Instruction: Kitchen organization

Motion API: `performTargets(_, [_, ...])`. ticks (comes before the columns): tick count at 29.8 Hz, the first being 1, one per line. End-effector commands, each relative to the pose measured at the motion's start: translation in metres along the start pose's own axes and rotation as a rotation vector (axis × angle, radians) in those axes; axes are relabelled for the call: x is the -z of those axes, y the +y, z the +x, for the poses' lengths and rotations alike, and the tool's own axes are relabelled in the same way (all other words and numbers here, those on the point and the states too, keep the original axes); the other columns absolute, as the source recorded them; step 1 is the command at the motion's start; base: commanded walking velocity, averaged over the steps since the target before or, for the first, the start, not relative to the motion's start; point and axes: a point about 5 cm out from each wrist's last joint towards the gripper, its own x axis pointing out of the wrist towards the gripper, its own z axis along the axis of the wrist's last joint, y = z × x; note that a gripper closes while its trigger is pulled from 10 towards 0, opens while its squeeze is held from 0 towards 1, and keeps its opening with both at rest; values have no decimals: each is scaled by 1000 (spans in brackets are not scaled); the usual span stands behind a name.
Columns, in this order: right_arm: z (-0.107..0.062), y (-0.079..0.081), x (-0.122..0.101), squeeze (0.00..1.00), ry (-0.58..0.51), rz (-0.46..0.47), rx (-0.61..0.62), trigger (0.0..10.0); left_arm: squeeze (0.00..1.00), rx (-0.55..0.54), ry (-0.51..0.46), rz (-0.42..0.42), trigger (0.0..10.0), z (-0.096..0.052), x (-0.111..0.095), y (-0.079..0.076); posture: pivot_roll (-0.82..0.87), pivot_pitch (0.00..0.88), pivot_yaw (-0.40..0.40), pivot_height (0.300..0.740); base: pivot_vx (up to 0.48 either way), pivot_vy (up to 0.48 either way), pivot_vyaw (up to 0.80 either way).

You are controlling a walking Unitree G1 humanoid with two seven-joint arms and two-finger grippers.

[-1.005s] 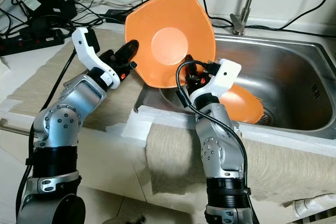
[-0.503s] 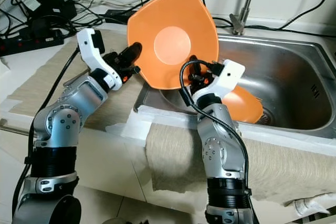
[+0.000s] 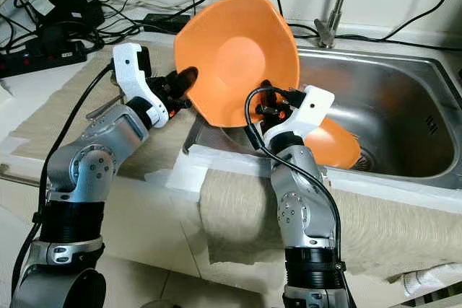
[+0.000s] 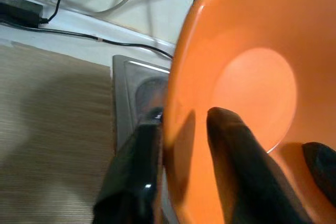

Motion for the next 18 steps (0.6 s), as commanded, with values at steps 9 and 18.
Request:
performTargets(9, [-4, -11, 9, 0, 59, -75, 44, 0, 1000, 66, -37, 200, 10000, -12, -10, -2, -23, 0, 59, 736, 0, 0, 0])
performTargets(18, [-3, -11, 8, 0, 57, -90, 40, 0, 0, 10, -76, 364, 10000, -23, -8, 4, -17, 0, 55, 736, 0, 0, 0])
